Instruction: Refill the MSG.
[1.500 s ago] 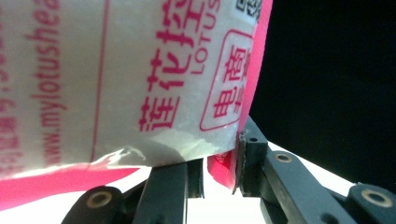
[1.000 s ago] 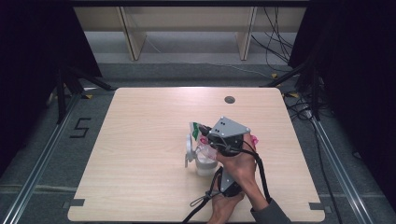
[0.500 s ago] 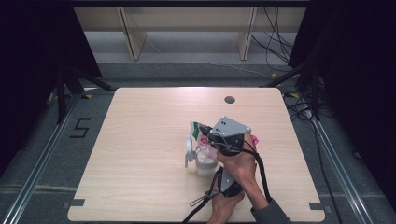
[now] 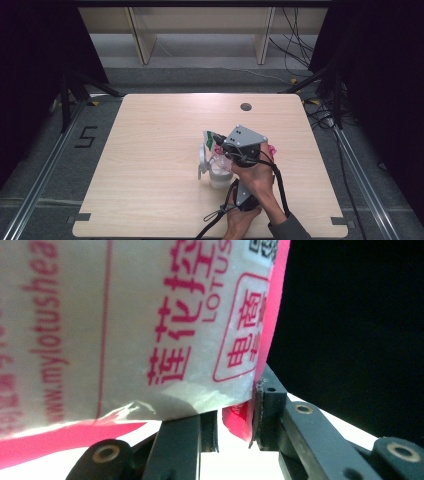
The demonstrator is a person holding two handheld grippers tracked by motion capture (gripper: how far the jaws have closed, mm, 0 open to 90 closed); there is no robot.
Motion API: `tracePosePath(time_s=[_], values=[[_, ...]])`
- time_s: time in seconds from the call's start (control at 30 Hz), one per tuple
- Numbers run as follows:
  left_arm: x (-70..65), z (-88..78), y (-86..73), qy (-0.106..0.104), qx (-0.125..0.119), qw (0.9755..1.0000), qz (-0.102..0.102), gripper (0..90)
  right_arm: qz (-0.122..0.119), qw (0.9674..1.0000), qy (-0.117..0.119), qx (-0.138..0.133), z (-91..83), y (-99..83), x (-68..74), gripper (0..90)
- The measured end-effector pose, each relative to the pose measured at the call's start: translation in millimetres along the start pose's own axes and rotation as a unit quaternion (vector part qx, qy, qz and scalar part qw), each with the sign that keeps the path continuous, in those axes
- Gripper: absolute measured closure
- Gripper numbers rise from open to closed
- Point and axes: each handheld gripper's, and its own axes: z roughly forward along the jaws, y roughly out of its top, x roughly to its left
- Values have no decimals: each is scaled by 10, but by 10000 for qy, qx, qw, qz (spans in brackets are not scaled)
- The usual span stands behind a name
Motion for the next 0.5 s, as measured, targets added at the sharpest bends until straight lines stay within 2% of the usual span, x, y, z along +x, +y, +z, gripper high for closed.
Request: tracePosePath(time_s=[0.3, 0.33, 0.37, 0.43, 0.5], values=[[-1, 0, 0, 30, -12, 10000, 16, 759, -39, 10000, -1, -2, -4, 5, 5, 895], [17, -16, 4, 12, 111, 9998, 150, 759, -13, 10000, 21, -6, -11, 7, 3, 895], [17, -19, 5, 13, 116, 9998, 150, 759, 24, 10000, 6, -22, -14, 8, 3, 895], [0, -6, -1, 40, -5, 10000, 17, 759, 12, 10000, 38, 15, -12, 11, 9, 895], [2, -7, -3, 20, -13, 10000, 17, 760, -33, 10000, 11, 9, 2, 6, 18, 895]])
